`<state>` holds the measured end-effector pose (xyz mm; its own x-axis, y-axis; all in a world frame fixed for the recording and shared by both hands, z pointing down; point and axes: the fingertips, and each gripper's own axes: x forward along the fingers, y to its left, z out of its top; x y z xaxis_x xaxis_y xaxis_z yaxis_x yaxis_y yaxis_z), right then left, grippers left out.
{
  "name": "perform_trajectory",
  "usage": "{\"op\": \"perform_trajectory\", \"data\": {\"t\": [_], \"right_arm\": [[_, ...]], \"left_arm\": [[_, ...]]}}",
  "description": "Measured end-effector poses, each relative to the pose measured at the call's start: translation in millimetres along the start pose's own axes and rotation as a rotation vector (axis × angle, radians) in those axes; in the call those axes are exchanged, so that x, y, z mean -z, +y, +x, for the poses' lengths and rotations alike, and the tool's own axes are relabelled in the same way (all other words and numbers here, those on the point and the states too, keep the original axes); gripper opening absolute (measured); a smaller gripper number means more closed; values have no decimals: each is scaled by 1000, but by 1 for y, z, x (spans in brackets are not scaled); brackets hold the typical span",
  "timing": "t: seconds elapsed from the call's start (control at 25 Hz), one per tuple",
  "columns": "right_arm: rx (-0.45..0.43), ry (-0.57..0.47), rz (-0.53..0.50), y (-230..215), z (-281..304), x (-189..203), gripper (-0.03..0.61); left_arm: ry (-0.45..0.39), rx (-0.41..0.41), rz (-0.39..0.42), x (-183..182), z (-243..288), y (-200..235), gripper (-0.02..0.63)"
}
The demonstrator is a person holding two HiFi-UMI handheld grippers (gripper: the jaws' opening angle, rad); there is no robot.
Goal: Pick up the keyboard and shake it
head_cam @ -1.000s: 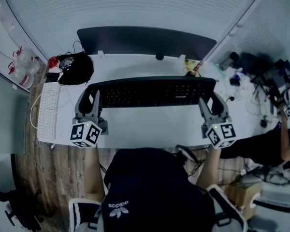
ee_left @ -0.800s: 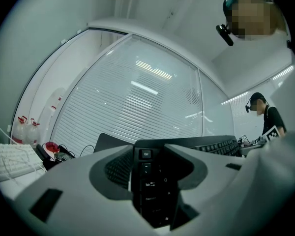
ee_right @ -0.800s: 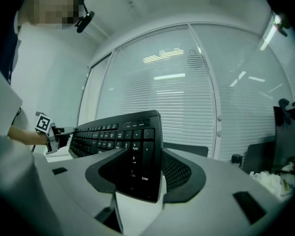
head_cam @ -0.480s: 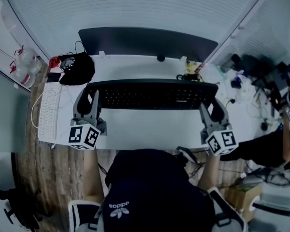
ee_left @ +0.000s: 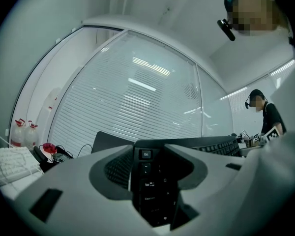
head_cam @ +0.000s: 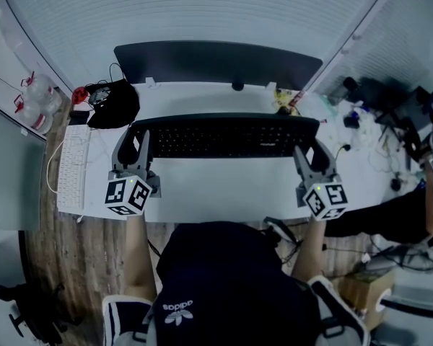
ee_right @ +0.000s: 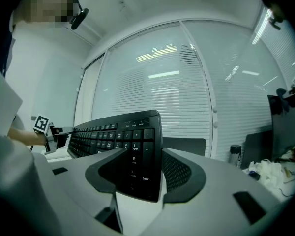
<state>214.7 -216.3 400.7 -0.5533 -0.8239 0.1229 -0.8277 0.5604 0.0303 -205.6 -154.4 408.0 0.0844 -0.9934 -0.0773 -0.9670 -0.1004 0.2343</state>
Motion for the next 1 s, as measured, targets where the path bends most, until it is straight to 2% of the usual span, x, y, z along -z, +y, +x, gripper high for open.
{"op": "perform_trajectory", "data": {"t": [0.16, 0.36, 0.52, 0.64, 1.0], "right_arm": [[-14, 6, 13, 8, -19, 1, 207], [-8, 7, 5, 1, 1, 6, 209], [-19, 26, 20, 4, -21, 12, 201], [4, 50, 31, -5, 5, 25, 195], [4, 16, 68, 5, -15, 22, 195]], "left_arm": [[-7, 15, 8, -7, -16, -5, 195], [17, -6, -6, 5, 3, 1, 195], [43, 23, -9, 5, -13, -4, 195], [69, -8, -18, 19, 4, 5, 195], [40, 0, 9, 2, -13, -5, 195]]}}
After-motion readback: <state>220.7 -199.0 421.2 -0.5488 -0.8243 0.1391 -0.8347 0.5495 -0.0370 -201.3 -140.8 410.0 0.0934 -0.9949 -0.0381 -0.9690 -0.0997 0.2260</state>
